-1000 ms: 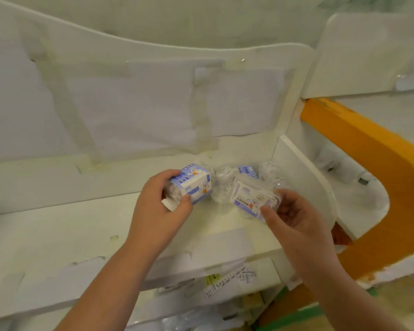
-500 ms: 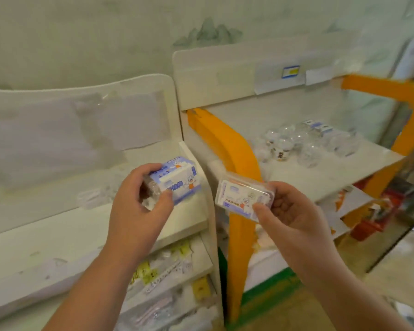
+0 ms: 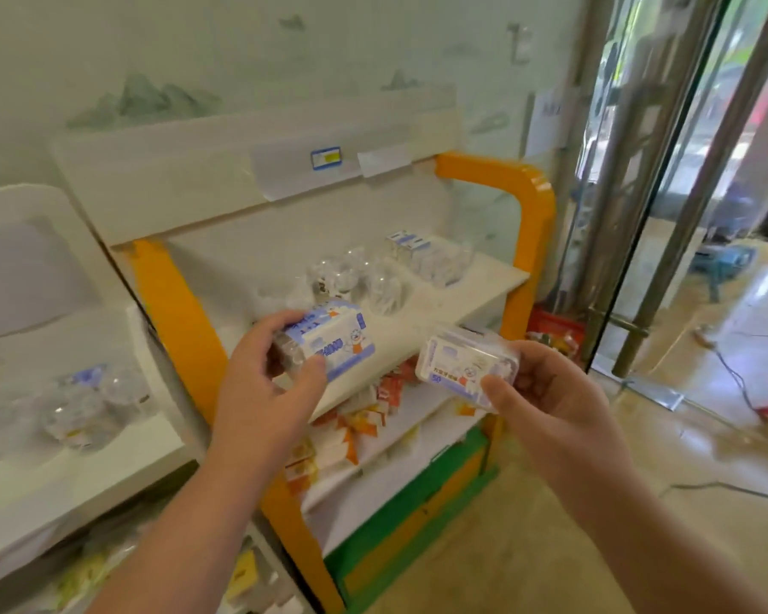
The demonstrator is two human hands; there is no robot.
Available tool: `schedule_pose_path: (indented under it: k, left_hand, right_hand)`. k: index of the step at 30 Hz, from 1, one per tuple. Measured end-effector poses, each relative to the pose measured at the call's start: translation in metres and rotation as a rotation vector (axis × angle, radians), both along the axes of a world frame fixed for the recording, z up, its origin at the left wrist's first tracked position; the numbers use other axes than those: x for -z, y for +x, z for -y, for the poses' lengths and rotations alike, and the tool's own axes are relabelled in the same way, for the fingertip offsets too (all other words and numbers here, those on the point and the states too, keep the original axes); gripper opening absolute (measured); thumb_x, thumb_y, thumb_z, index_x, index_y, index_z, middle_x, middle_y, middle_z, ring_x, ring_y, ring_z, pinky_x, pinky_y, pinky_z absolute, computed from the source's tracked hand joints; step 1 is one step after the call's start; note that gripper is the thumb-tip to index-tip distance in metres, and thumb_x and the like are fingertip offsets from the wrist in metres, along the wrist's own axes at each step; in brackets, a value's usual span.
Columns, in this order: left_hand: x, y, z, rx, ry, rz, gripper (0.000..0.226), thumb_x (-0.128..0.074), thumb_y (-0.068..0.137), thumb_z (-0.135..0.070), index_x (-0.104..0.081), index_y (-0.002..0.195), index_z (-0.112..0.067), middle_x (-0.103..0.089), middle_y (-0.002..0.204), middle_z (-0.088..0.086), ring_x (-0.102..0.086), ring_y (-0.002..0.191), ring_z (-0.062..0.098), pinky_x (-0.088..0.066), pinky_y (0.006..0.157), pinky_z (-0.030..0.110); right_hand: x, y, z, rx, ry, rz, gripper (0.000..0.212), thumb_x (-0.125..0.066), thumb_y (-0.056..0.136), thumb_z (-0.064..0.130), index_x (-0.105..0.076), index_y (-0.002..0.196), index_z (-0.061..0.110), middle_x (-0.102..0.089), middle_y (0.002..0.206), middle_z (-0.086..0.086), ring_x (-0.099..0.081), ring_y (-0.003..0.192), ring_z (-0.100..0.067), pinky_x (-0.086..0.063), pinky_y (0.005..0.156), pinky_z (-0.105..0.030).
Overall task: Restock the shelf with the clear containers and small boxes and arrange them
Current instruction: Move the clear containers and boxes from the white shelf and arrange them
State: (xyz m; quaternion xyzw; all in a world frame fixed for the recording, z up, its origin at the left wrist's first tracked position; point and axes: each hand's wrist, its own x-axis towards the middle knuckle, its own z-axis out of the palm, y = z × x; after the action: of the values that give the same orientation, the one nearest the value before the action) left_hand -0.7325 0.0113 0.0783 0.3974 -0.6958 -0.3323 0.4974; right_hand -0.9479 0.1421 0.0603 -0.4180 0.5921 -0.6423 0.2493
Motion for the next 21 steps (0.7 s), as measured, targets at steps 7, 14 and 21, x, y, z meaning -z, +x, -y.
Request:
schedule_pose_path:
  k: [7,14,21]
  left_hand:
    - [0.019,-0.081,0.035,0.035,0.031,0.038,0.042,-0.069,0.084,-0.015,-0.058,0.117,-0.038,-0.063,0.109,-0.013,-0.059,0.090,-0.004,-0.045,0.066,0.005]
    - [0.039,-0.167,0.111,0.068,0.038,0.037,0.044,-0.071,0.081,-0.015,-0.057,0.114,-0.040,-0.061,0.109,-0.021,-0.058,0.097,-0.008,-0.046,0.072,0.007]
    - [0.032,-0.224,0.187,0.062,0.023,-0.007,0.045,-0.072,0.081,-0.014,-0.058,0.115,-0.039,-0.063,0.114,-0.013,-0.061,0.098,-0.005,-0.046,0.071,0.006]
  right_hand:
    - [0.011,-0.065,0.011,0.077,0.079,0.039,0.024,-0.071,0.084,0.016,-0.067,0.103,0.031,-0.074,0.093,0.006,-0.070,0.086,-0.019,-0.060,0.076,-0.047]
    - [0.020,-0.151,0.083,0.119,0.143,0.025,0.023,-0.071,0.085,0.015,-0.066,0.104,0.029,-0.074,0.090,0.011,-0.071,0.085,-0.008,-0.059,0.066,-0.024]
    - [0.024,-0.215,0.157,0.151,0.166,-0.016,0.023,-0.072,0.085,0.020,-0.067,0.104,0.032,-0.074,0.093,0.011,-0.071,0.089,-0.012,-0.061,0.077,-0.039]
